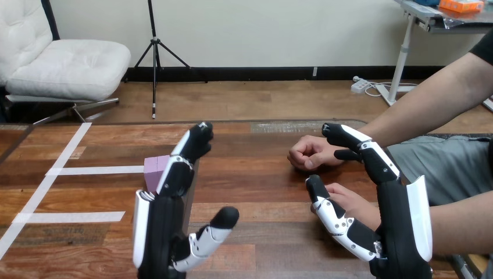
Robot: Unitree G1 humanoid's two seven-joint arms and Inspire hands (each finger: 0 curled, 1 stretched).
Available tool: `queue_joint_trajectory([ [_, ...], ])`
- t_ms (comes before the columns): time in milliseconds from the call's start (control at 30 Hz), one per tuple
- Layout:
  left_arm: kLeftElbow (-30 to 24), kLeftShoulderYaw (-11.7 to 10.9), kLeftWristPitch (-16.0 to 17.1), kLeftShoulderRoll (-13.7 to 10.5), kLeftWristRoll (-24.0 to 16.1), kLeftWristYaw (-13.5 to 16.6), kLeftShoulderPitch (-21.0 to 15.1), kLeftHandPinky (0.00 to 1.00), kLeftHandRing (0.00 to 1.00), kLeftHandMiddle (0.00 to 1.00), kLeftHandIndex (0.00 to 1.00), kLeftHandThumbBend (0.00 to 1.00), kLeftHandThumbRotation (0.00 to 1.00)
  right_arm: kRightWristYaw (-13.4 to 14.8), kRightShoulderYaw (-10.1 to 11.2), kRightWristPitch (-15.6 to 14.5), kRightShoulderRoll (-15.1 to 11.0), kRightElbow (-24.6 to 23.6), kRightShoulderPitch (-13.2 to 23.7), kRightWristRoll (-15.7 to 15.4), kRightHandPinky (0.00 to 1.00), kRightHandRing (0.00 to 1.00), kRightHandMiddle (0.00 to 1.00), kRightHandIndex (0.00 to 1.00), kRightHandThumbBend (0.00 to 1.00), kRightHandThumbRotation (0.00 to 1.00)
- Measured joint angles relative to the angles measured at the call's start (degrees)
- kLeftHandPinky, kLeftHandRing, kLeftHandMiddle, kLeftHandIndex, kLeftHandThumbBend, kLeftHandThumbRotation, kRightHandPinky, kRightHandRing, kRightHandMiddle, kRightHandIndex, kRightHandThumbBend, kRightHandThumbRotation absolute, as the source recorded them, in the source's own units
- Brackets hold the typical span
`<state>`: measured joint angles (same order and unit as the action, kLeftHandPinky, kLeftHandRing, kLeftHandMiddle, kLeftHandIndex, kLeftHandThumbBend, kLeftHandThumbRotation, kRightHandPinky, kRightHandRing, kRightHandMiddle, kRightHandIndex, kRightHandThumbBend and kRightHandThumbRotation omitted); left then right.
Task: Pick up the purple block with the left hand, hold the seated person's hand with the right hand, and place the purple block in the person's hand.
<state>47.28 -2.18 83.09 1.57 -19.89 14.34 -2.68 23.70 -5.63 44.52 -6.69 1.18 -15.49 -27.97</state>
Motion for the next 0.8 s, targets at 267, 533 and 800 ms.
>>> queue_joint_trajectory([
  [267, -1.45, 2.60, -4.21, -3.97, 7.16, -5.71, -0.85, 0.85, 0.89, 0.91, 0.89, 0.79, 0.51, -0.38, 0.05, 0.00, -0.02, 0.00, 0.02, 0.01, 0.70, 0.77, 0.78, 0.77, 0.42, 0.33],
  [533, -7.18, 3.54, -13.92, -10.13, 12.84, -13.31, -0.81, 0.89, 0.92, 0.94, 0.92, 0.79, 0.48, -0.65, 0.08, -0.02, -0.02, 0.00, 0.03, 0.01, 0.70, 0.77, 0.78, 0.77, 0.42, 0.33],
  [800, -13.75, 1.29, -22.66, -17.31, 8.85, -15.97, -0.80, 0.95, 0.96, 0.98, 0.95, 0.81, 0.57, -0.72, 0.16, -0.12, -0.02, 0.00, 0.03, -0.06, 0.71, 0.77, 0.78, 0.77, 0.42, 0.35],
])
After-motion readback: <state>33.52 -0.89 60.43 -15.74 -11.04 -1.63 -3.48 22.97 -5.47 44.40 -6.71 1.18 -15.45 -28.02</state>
